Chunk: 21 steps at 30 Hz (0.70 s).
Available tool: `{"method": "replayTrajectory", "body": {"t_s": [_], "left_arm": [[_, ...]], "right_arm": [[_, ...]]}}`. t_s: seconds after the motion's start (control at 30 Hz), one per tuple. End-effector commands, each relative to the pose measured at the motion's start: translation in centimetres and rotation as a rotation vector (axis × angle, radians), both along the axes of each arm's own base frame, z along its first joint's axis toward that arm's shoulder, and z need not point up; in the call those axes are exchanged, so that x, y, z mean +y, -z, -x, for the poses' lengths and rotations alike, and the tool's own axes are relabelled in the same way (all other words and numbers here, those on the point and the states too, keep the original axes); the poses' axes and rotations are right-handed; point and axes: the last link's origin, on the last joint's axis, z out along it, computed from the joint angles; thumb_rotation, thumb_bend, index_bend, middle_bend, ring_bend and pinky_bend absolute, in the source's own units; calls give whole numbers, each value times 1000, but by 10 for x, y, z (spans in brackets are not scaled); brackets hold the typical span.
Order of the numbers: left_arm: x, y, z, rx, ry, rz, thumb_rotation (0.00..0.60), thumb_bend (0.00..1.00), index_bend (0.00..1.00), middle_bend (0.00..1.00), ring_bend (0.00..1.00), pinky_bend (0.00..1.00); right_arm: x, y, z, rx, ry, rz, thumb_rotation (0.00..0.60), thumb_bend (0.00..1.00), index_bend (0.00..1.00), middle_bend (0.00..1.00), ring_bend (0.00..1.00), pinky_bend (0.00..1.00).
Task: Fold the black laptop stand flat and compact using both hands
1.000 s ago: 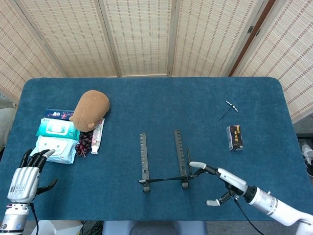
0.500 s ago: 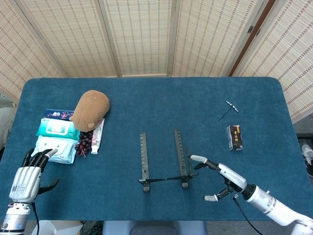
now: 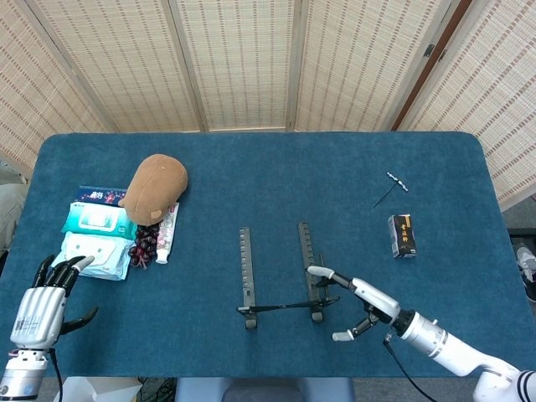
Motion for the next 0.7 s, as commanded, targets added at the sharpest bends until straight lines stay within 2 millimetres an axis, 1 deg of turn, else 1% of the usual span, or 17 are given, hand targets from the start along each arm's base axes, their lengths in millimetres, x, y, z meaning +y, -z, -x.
{"method": "replayTrajectory", "body": {"t_s": [0.03, 0.4, 0.7], "left_arm": [[0, 0, 0, 2, -1, 2, 600, 172, 166, 181, 178, 0], [2, 5, -2, 11, 5, 20, 600, 172, 166, 181, 178, 0], [3, 7, -2, 13, 5, 23, 600, 172, 166, 181, 178, 0]], "right_arm": [[2, 5, 2, 7, 1, -23, 600, 0, 0, 75, 56, 187], [6, 16, 10, 6, 43, -82, 600, 0, 0, 75, 56, 186], [12, 20, 17, -43, 95, -157, 600, 0, 0, 75, 56, 187]]}}
